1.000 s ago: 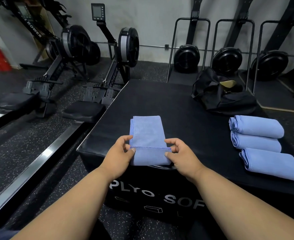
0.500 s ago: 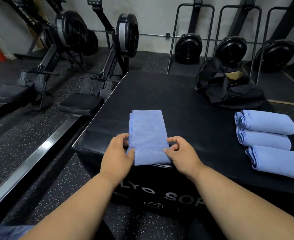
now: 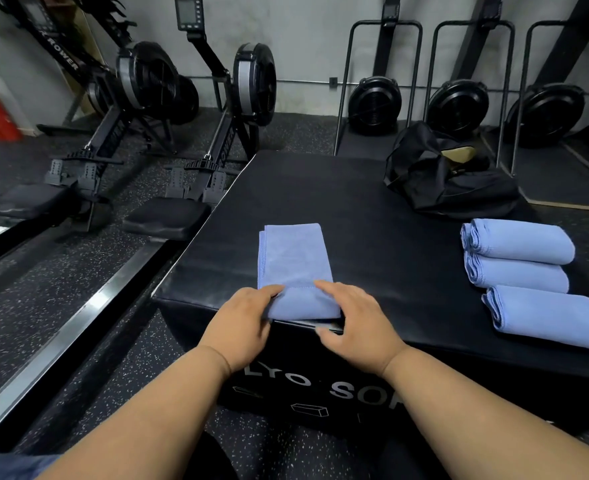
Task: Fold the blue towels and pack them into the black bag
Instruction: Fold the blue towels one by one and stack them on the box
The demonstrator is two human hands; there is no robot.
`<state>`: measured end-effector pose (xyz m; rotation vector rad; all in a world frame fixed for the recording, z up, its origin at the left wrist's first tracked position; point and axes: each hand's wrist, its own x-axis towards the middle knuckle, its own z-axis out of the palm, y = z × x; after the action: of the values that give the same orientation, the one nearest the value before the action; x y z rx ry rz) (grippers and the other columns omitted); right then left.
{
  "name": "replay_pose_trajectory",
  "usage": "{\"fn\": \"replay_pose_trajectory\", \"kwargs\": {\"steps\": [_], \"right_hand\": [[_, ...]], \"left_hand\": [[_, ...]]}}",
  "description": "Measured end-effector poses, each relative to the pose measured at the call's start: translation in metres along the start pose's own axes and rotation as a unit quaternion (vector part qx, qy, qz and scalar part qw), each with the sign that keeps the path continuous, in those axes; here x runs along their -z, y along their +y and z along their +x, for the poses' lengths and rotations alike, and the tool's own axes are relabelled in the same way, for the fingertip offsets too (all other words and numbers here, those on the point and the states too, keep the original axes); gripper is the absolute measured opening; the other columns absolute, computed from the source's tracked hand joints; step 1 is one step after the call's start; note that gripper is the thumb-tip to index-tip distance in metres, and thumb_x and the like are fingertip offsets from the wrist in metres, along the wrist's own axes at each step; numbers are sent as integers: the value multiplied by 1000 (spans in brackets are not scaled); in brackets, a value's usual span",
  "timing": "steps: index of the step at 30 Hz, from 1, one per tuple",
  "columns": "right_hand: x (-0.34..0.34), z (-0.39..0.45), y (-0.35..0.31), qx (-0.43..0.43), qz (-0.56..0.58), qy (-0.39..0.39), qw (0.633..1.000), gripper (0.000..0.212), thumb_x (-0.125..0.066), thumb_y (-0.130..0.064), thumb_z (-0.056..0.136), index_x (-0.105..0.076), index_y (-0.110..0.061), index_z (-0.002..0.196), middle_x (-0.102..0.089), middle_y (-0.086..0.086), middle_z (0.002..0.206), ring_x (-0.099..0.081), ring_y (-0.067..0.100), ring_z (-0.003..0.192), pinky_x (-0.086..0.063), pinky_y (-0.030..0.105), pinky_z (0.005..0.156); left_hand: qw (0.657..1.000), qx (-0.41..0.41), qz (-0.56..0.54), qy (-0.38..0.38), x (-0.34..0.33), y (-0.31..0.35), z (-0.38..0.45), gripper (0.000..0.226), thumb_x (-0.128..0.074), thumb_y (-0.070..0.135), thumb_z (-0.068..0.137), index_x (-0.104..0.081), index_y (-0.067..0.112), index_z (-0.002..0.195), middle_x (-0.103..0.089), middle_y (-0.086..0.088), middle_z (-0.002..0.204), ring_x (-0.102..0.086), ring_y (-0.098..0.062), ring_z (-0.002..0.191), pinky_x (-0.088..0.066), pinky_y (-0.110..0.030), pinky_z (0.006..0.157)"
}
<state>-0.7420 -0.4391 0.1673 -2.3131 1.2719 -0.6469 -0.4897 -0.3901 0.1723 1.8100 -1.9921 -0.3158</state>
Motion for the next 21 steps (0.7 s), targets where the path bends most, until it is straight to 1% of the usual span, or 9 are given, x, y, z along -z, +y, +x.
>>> {"fn": "replay_pose_trajectory", "kwargs": {"steps": [2, 5, 7, 10, 12, 14, 16, 19, 21], "right_hand": [[4, 0, 4, -28, -1, -59, 998, 80, -65, -30, 85, -35, -48, 156, -56, -20, 146, -48, 7, 133, -36, 26, 116], [11, 0, 7, -50, 31, -41, 997, 74, -65, -21, 91, -37, -51, 153, -63, -24, 134, -51, 5, 127, -39, 24, 110], [18, -2, 2, -64, 81, -33, 994, 67, -64, -19, 94, -42, -51, 149, -67, -22, 121, -55, 1, 120, -42, 20, 104], [26, -2, -6, -91, 200, -17, 975, 58, -67, -17, 94, -51, -46, 142, -70, -9, 101, -64, 3, 98, -47, 17, 94], [29, 2, -11, -110, 252, -3, 962, 51, -66, -16, 96, -53, -45, 137, -67, -7, 90, -61, 3, 79, -51, 20, 87], [27, 8, -11, -139, 267, -4, 954, 42, -63, -21, 100, -53, -49, 129, -64, -11, 79, -59, 0, 72, -51, 21, 84], [21, 15, -7, -169, 259, -10, 951, 36, -63, -28, 102, -53, -45, 132, -61, -12, 74, -61, 1, 73, -52, 25, 86], [10, 22, 2, -207, 238, 7, 949, 37, -66, -37, 99, -56, -37, 135, -60, -13, 70, -62, 1, 73, -51, 25, 85], [4, 26, 5, -220, 220, 19, 950, 36, -68, -43, 96, -57, -39, 130, -61, -13, 71, -65, 5, 76, -55, 31, 87]], "left_hand": [[1000, 7, 1, 5, 2, -1, 3, 52, -59, 25, 91, -47, 44, 138, -63, 6, 109, -56, -17, 107, -49, -34, 98], [1000, 10, -12, 7, 8, -1, 3, 48, -62, 29, 94, -49, 39, 139, -66, 10, 111, -58, -13, 106, -48, -34, 100], [999, 22, -42, -6, 14, -1, 0, 46, -63, 31, 98, -48, 41, 140, -67, 13, 106, -61, -10, 99, -49, -33, 96], [991, 64, -119, -7, 20, 0, -6, 44, -62, 34, 100, -46, 46, 139, -68, 12, 102, -64, -7, 93, -51, -29, 89], [979, 99, -180, 9, 19, 0, -6, 44, -63, 38, 99, -47, 48, 139, -67, 16, 114, -63, -3, 103, -49, -25, 94], [964, 136, -229, 22, 16, -1, -4, 45, -66, 41, 98, -48, 47, 139, -68, 18, 118, -64, -1, 104, -49, -25, 96], [956, 161, -243, 26, 13, 0, -1, 45, -70, 41, 96, -51, 44, 137, -71, 15, 111, -65, 0, 98, -51, -26, 93], [945, 204, -251, 54, 7, -2, 4, 43, -74, 41, 93, -51, 45, 130, -72, 13, 99, -67, 2, 89, -55, -30, 88], [933, 237, -260, 74, 2, -2, 5, 53, -77, 42, 90, -49, 42, 134, -69, 13, 100, -67, 0, 89, -55, -31, 87]]}}
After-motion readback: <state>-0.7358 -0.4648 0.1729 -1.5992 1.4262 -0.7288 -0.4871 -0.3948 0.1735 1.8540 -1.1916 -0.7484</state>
